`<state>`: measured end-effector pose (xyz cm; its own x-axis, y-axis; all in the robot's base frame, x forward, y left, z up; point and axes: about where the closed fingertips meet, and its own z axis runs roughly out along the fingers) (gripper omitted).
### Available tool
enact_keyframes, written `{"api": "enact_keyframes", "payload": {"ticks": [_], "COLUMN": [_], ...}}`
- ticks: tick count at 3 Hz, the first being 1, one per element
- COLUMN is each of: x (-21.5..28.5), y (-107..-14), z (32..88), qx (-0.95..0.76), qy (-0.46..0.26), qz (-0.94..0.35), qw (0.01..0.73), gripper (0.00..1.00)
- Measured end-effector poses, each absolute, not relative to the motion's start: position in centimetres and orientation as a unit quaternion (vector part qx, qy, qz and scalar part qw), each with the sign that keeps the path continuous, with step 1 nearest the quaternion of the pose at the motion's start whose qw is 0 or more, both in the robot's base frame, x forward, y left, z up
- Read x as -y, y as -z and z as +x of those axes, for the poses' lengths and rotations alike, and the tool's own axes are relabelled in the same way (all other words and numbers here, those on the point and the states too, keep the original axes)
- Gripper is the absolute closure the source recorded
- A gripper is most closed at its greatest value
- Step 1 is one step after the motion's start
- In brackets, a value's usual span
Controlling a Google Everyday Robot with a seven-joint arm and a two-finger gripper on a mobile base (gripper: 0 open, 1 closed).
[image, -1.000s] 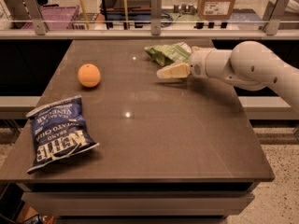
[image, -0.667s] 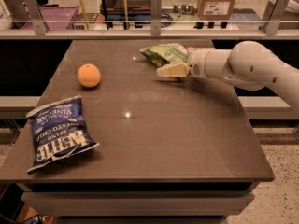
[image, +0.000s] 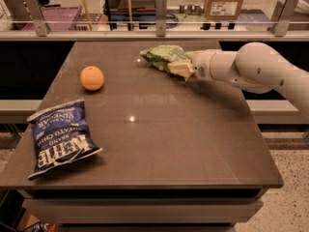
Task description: Pick green jalapeno chip bag
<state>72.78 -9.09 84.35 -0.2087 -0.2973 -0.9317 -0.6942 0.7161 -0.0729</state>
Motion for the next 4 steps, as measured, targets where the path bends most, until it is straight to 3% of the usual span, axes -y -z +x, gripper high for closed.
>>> {"api": "enact_keyframes", "payload": {"ticks": [1, 2, 4], "x": [8.8, 8.6, 9.0], "y": [-84.3, -84.2, -86.2], "z": [72.8, 72.8, 72.1], "qx": [-0.755, -0.754, -0.743], "qy": [-0.186, -0.188, -0.199], "qz": [-0.329, -0.331, -0.341], "qw": [0.536, 0.535, 0.541], "gripper": [0.83, 1.00, 1.00]}}
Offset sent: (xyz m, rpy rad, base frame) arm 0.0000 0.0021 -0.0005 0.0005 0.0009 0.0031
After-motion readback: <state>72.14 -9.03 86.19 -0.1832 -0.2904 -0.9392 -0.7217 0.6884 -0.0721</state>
